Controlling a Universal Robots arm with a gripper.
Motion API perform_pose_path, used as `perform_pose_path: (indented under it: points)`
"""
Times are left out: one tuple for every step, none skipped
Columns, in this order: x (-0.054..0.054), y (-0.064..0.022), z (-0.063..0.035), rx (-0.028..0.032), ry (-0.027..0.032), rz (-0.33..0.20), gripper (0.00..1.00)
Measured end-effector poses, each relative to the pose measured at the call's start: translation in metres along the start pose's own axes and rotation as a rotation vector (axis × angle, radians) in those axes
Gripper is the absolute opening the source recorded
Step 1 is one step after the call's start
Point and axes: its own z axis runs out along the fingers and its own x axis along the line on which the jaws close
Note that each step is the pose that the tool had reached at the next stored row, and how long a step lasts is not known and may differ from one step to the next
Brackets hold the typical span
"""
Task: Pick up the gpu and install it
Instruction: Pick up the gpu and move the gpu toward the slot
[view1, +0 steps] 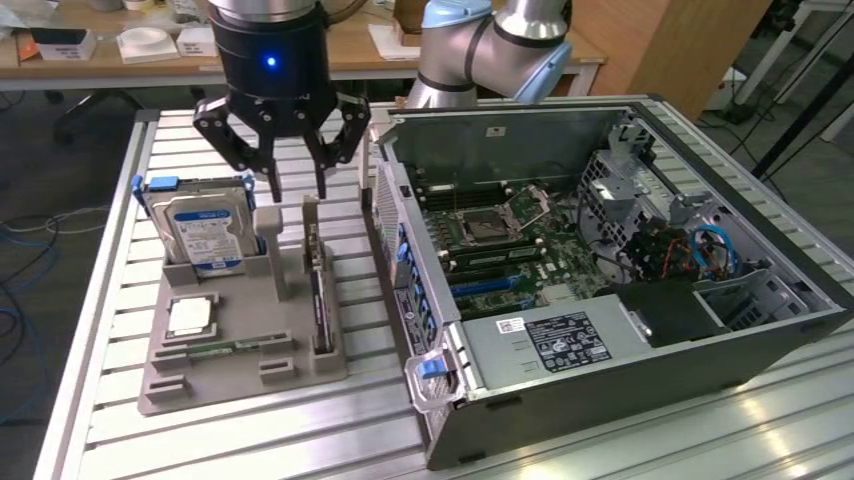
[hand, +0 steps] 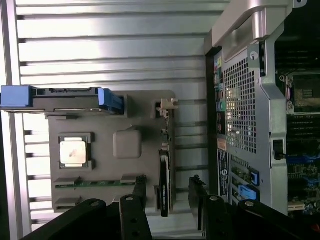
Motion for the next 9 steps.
perform_pose_path:
  points:
    - [-0.0001, -0.0002, 0.0013, 0.0, -0.0001, 0.0, 0.47]
    - [-0.0002, -0.0004, 0.0026, 0.0, 0.0, 0.0, 0.47]
    - [-0.0003, -0.0005, 0.0039, -0.0001, -0.0001, 0.0, 0.47]
    - [-0.0004, -0.0006, 0.0051, -0.0001, -0.0001, 0.0, 0.47]
    - [-0.0005, -0.0008, 0.0061, -0.0001, -0.0001, 0.0, 0.47]
    - [-0.0006, -0.0009, 0.0072, 0.0, 0.0, 0.0, 0.47]
    - [-0.0009, -0.0011, 0.0083, 0.0, -0.0001, 0.0, 0.47]
    - [-0.0013, -0.0013, 0.0095, -0.0001, -0.0001, 0.0, 0.47]
    - [-0.0015, -0.0014, 0.0104, 0.0, -0.0001, 0.0, 0.47]
